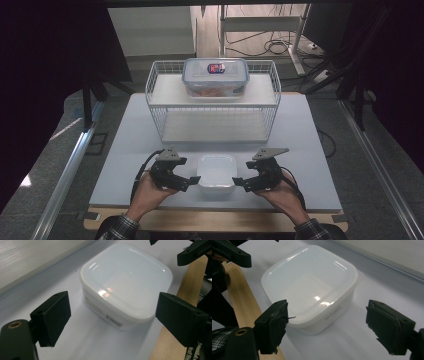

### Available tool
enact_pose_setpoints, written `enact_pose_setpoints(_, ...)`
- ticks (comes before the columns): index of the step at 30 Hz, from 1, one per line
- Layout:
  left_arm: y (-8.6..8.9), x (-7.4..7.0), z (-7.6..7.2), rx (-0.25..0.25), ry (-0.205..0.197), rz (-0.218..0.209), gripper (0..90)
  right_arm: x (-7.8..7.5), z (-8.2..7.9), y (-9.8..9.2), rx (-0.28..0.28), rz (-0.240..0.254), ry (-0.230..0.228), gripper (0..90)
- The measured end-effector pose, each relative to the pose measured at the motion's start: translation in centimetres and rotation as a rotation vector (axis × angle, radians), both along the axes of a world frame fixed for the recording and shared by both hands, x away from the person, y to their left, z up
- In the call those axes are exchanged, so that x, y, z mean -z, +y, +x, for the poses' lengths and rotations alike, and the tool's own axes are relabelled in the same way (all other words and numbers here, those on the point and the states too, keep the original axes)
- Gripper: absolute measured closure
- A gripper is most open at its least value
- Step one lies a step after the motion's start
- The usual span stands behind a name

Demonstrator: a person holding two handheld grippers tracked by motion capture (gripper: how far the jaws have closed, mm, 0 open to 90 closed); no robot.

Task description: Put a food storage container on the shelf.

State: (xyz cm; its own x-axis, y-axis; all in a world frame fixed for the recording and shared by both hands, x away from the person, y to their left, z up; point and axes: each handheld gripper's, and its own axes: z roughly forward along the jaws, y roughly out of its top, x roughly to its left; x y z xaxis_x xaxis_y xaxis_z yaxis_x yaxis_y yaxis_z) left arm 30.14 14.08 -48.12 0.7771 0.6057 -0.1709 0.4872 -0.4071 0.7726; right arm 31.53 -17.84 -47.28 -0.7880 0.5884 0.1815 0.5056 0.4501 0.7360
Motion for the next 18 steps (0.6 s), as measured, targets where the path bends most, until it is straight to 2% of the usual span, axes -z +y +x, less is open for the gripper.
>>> enact_pose_setpoints(7, -0.9, 0.6, 1.1, 0.004, 0.036, 0.0, 13.6, 0.1, 1.0, 0.7, -0.01, 0.017, 0.015, 23.9)
enact_pose_setpoints(11, -1.2, 1.6, 1.6, 0.024, 0.067, 0.017, 13.1, 0.8, 1.5, 1.2, -0.014, -0.004, 0.038, 26.0)
enact_pose_setpoints(13, -1.1, 1.9, 1.9, 0.038, 0.09, -0.007, 12.8, 1.0, 1.8, 1.1, -0.013, -0.006, 0.057, 26.5)
enact_pose_setpoints(16, -1.0, 2.3, 2.2, 0.057, 0.145, -0.052, 14.5, 1.4, 2.2, 1.0, -0.028, 0.028, 0.108, 28.2)
enact_pose_setpoints(18, -1.0, 2.5, 2.4, 0.086, 0.189, -0.086, 18.1, 1.6, 2.4, 0.9, -0.034, 0.047, 0.147, 28.6)
